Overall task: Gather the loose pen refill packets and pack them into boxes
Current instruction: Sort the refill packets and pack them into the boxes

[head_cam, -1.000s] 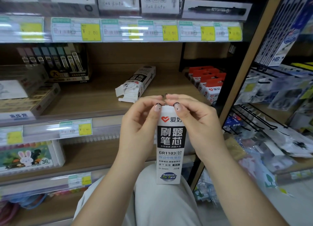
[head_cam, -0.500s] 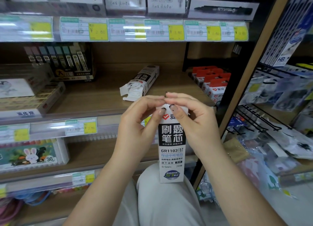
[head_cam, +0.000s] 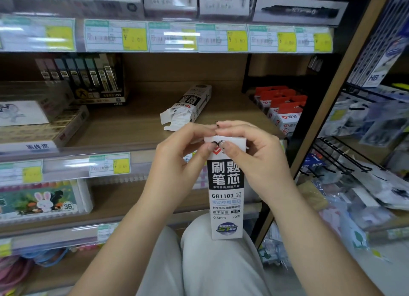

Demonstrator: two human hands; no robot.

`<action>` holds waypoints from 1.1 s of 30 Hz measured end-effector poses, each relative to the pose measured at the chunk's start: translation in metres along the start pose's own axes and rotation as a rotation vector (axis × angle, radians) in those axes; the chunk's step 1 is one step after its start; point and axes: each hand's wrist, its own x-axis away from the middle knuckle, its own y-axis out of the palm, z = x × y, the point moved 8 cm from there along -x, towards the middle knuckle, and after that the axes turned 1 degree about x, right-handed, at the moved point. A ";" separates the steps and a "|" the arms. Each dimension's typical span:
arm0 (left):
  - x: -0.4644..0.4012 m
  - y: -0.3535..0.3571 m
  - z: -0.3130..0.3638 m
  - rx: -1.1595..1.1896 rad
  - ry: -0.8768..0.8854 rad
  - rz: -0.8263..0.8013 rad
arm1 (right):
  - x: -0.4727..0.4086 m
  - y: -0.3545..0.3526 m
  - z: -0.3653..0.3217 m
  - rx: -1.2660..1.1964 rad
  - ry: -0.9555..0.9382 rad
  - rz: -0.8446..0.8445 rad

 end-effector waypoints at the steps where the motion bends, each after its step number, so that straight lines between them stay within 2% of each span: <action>1: -0.001 0.000 0.000 0.026 -0.011 0.004 | 0.000 0.000 0.000 -0.002 -0.001 0.006; 7: 0.007 -0.002 -0.008 0.286 -0.118 0.146 | 0.004 -0.002 0.003 -0.126 0.046 0.052; 11: 0.016 -0.002 -0.009 0.278 -0.100 0.287 | 0.006 0.004 0.008 -0.139 0.065 0.089; 13: 0.018 -0.001 -0.009 0.228 -0.072 0.303 | 0.006 0.005 0.010 -0.127 0.062 0.103; 18: 0.017 0.001 -0.011 0.219 -0.033 0.240 | 0.007 0.003 0.012 -0.152 0.063 0.095; 25: 0.007 0.004 -0.001 -0.028 0.040 0.037 | 0.006 0.000 0.007 -0.002 -0.002 0.111; 30: 0.005 0.005 -0.004 -0.071 0.016 -0.009 | 0.004 0.000 0.005 0.093 -0.042 0.116; 33: 0.006 0.007 -0.010 0.000 -0.084 -0.042 | 0.005 0.006 0.010 0.031 0.029 0.040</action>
